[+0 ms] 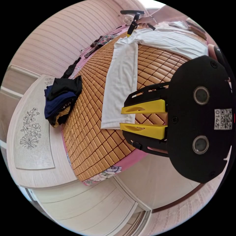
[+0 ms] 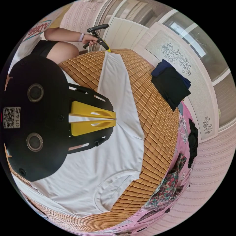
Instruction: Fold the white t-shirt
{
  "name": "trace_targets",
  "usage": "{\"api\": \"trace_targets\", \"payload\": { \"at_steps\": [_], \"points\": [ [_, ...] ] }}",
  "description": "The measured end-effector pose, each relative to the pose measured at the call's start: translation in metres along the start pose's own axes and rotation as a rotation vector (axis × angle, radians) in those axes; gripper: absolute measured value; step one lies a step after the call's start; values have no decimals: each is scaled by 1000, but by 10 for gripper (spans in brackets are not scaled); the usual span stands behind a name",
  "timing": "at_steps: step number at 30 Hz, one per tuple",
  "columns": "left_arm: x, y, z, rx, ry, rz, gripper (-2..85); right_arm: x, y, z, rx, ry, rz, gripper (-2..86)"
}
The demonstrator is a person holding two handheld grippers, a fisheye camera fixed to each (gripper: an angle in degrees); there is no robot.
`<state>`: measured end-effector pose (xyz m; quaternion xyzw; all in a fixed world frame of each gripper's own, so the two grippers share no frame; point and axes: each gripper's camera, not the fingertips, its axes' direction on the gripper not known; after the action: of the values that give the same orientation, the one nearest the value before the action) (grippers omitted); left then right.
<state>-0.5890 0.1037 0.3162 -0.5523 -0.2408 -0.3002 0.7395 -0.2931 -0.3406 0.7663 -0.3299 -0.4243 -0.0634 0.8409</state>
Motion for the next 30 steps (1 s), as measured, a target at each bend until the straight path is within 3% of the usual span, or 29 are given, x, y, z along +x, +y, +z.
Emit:
{"api": "trace_targets", "payload": {
  "at_steps": [5, 8, 13, 16, 23, 27, 30],
  "points": [
    [7, 0, 9, -68, -34, 128, 42, -28, -50, 62, -165, 210, -86, 5],
    [5, -5, 9, -91, -41, 217, 37, -31, -66, 74, -183, 232, -75, 3],
    [-19, -12, 9, -66, 94, 129, 34, -39, -74, 80, -223, 218, -25, 2],
    [-37, -15, 1, -18, 140, 60, 32, -60, -72, 67, -148, 190, -92, 3],
    [-50, -18, -9, 46, 91, -6, 67, -180, -76, 75, -160, 12, -446, 22],
    [-47, -19, 0, 8, 81, -3, 71, -268, -65, 103, -285, -170, -690, 44],
    [-49, -20, 8, -8, 73, -8, 61, -317, -48, 121, -322, -153, -815, 56]
  ]
}}
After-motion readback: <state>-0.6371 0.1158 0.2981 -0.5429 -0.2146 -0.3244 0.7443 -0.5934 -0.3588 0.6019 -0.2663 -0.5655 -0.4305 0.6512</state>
